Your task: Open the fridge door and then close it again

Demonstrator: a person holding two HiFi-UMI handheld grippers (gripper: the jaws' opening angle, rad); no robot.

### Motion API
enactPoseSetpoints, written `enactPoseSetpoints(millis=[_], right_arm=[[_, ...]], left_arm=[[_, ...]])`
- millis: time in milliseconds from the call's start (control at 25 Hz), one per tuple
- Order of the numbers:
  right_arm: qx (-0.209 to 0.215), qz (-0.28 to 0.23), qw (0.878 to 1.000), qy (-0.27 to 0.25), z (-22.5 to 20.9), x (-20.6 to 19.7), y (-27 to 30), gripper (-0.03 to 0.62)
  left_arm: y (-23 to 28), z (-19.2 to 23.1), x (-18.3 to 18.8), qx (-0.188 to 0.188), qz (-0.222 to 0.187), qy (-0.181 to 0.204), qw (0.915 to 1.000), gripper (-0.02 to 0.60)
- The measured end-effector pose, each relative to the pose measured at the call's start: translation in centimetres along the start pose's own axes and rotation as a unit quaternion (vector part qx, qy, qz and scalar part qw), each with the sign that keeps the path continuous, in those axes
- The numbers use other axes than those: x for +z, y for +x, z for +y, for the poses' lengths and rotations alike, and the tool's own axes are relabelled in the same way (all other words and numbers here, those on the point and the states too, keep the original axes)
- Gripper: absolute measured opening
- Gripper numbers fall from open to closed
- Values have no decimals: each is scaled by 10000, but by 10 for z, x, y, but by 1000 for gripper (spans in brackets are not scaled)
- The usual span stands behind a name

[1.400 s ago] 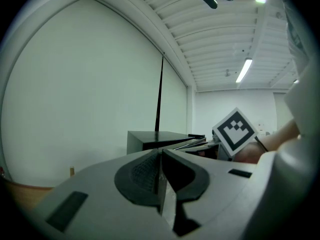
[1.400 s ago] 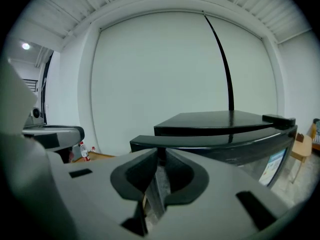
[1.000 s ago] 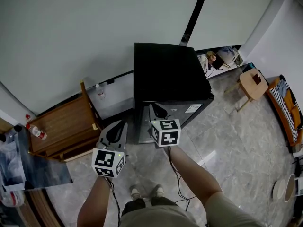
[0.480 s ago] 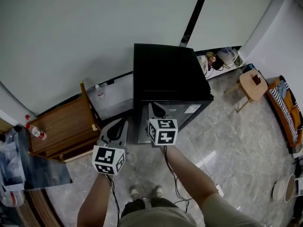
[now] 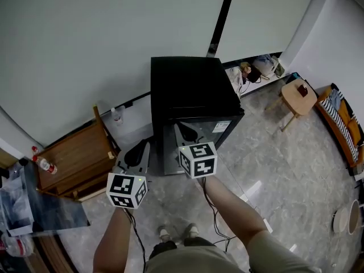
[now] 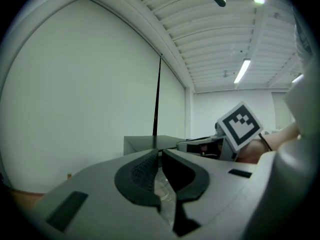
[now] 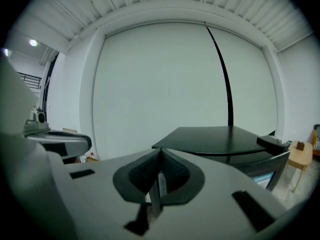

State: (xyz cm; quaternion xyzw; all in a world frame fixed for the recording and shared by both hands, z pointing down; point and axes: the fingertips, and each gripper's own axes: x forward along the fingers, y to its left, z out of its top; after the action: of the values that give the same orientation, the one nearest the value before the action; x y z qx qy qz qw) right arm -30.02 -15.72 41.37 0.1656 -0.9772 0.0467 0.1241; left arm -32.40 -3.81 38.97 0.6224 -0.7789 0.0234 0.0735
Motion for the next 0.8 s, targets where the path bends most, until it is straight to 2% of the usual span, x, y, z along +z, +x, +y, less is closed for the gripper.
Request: enactPoseSetpoints(millis=[520, 800], right_arm=[[-3, -754, 9969, 240, -25, 76, -136, -3], [49, -1026, 9945, -222, -21, 103, -208, -3]], left_arm=[[-32, -60, 68, -255, -237, 332, 9988, 26], [-64, -94, 107, -365, -652, 563, 9956, 26]])
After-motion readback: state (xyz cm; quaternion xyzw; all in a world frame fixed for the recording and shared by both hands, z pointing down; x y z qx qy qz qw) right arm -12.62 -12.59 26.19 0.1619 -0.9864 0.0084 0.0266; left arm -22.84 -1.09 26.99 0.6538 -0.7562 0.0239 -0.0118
